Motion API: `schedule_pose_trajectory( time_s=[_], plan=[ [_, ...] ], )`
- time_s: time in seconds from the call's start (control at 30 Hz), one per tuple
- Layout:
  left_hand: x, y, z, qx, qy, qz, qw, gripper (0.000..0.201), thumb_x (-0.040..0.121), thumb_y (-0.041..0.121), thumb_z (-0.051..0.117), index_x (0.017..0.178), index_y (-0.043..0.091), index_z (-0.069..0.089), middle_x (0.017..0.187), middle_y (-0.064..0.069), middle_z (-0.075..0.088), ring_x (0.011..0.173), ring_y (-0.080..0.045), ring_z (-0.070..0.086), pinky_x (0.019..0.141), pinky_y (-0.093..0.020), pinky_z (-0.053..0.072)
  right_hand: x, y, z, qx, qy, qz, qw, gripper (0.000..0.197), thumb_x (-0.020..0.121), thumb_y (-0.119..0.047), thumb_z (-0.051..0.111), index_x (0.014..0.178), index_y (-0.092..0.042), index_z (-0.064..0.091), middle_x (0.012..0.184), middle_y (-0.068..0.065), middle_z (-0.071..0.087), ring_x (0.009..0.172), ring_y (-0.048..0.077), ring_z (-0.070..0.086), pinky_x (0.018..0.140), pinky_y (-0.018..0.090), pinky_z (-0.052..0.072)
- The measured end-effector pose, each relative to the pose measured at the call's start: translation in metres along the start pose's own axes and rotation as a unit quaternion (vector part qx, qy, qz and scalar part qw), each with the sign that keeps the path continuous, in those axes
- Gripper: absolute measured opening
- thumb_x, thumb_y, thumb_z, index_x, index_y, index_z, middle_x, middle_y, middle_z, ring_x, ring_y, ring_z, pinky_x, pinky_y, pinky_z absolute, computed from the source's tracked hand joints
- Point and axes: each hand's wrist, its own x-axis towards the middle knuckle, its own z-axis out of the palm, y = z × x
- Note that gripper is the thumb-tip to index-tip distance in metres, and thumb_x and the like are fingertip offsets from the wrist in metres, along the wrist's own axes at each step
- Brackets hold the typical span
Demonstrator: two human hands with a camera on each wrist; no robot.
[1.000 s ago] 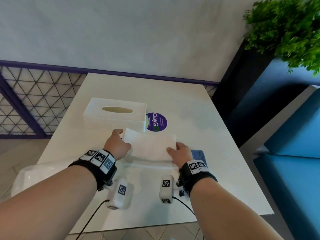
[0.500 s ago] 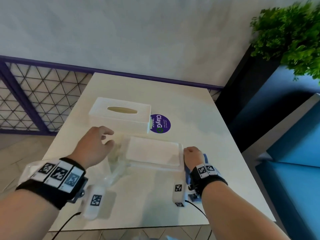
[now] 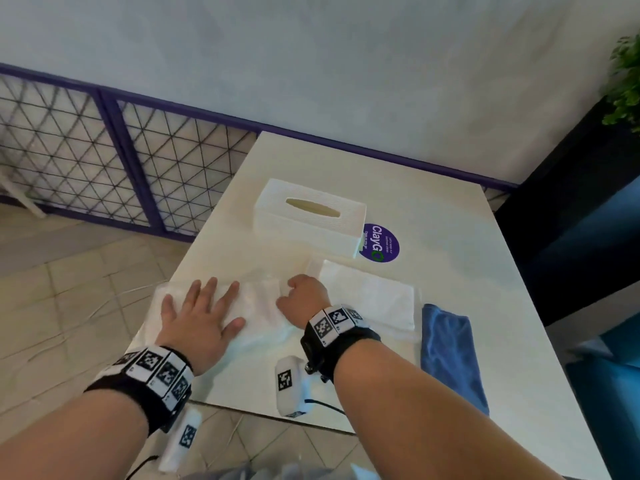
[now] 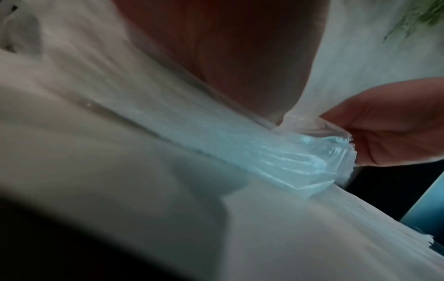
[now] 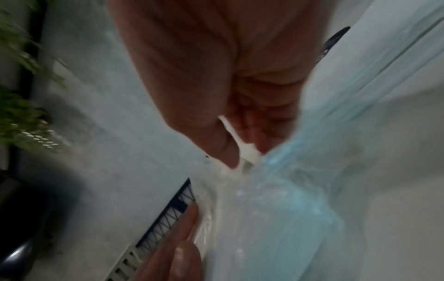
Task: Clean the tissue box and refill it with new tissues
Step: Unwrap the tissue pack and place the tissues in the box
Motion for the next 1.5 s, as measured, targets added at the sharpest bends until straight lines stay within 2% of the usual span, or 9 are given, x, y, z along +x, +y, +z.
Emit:
schedule_pose_trajectory(
  time_s=[0.17,0.3,0.6,0.8,1.03,1.13,1.2,1.3,1.5],
  plan=[
    [-0.003,0.000,0.007,-0.013,0.002,0.006,1.000,0.067,0.088,0.066,0.006,0.146,0.042,-0.018,0.159,-0.001,-0.021,0.145,-0.024,-0.021,0.114,-0.060,-0.007,0.009,-0.007,0.020,-0.069,-0.035,0.050,0.996,0.030,0.083,-0.033,0.055,0.062,-0.013,0.048,0.061,0.000,0.047,0.074,0.027,0.054,0.064,0.028,0.039],
    [-0.003,0.000,0.008,-0.024,0.007,0.002,1.000,0.068,0.088,0.067,0.005,0.146,0.041,-0.018,0.160,-0.002,-0.020,0.145,-0.025,-0.021,0.114,-0.061,-0.007,0.007,-0.011,0.023,-0.042,-0.001,0.022,0.999,0.021,0.080,-0.026,0.059,0.091,-0.008,0.061,0.079,0.004,0.058,0.079,0.026,0.057,0.063,0.027,0.040],
    [-0.006,-0.007,0.004,-0.026,-0.012,0.031,0.999,0.129,0.039,0.102,0.024,0.139,0.043,-0.032,0.157,-0.003,-0.027,0.144,-0.028,-0.025,0.109,-0.065,-0.009,0.009,-0.025,0.018,-0.003,-0.046,0.046,0.998,0.016,0.087,-0.021,0.053,0.078,-0.008,0.055,0.070,0.001,0.053,0.075,0.025,0.054,0.051,0.025,0.038],
    [-0.013,-0.006,0.000,-0.028,0.032,-0.020,0.999,0.112,0.068,0.074,0.047,0.137,0.042,-0.035,0.159,-0.003,-0.021,0.146,-0.030,-0.018,0.109,-0.070,-0.005,-0.002,-0.041,-0.021,0.108,0.049,0.032,0.992,0.040,0.084,-0.020,0.055,0.121,-0.007,0.047,0.112,0.011,0.059,0.098,0.031,0.061,0.081,0.044,0.058],
    [0.006,0.016,-0.024,-0.004,-0.039,-0.091,0.995,0.127,0.060,0.083,0.054,0.141,0.036,-0.032,0.156,-0.014,-0.028,0.144,-0.038,-0.020,0.111,-0.068,-0.004,-0.049,-0.040,-0.137,0.040,0.204,-0.044,0.977,0.031,0.085,-0.024,0.054,0.114,-0.013,0.049,0.081,-0.005,0.052,0.081,0.029,0.064,0.072,0.044,0.058],
    [0.007,0.043,-0.046,-0.119,0.018,0.027,0.992,0.138,0.052,0.083,0.063,0.147,0.029,-0.021,0.156,-0.007,-0.029,0.145,-0.029,-0.020,0.116,-0.054,0.001,-0.072,-0.031,-0.170,0.002,0.226,-0.061,0.972,0.029,0.086,-0.025,0.054,0.112,-0.013,0.049,0.078,-0.007,0.051,0.069,0.026,0.060,0.065,0.036,0.054],
    [0.010,0.065,-0.054,-0.367,0.066,0.117,0.920,0.116,0.066,0.071,0.064,0.152,0.022,0.003,0.160,-0.001,-0.004,0.146,-0.015,0.006,0.117,-0.039,0.016,-0.085,-0.026,-0.180,-0.008,0.213,-0.068,0.975,0.026,0.085,-0.026,0.055,0.108,-0.015,0.049,0.086,-0.003,0.056,0.067,0.025,0.061,0.059,0.034,0.054],
    [0.018,0.096,-0.056,-0.678,-0.004,0.042,0.734,0.079,0.078,0.066,0.058,0.140,0.023,0.033,0.151,-0.004,0.035,0.135,-0.017,0.038,0.114,-0.038,0.029,-0.100,-0.018,-0.183,0.030,0.189,-0.068,0.979,0.022,0.085,-0.024,0.057,0.104,-0.016,0.050,0.093,0.001,0.059,0.069,0.022,0.063,0.046,0.028,0.052],
    [0.012,0.117,-0.046,-0.822,-0.195,0.023,0.535,0.098,0.054,0.084,0.053,0.133,0.027,0.050,0.129,-0.006,0.063,0.117,-0.035,0.058,0.096,-0.057,0.044,-0.111,0.022,-0.173,0.212,0.189,-0.036,0.958,0.031,0.083,-0.021,0.063,0.112,-0.013,0.055,0.106,0.004,0.062,0.089,0.024,0.065,0.053,0.029,0.057]
  ],
)
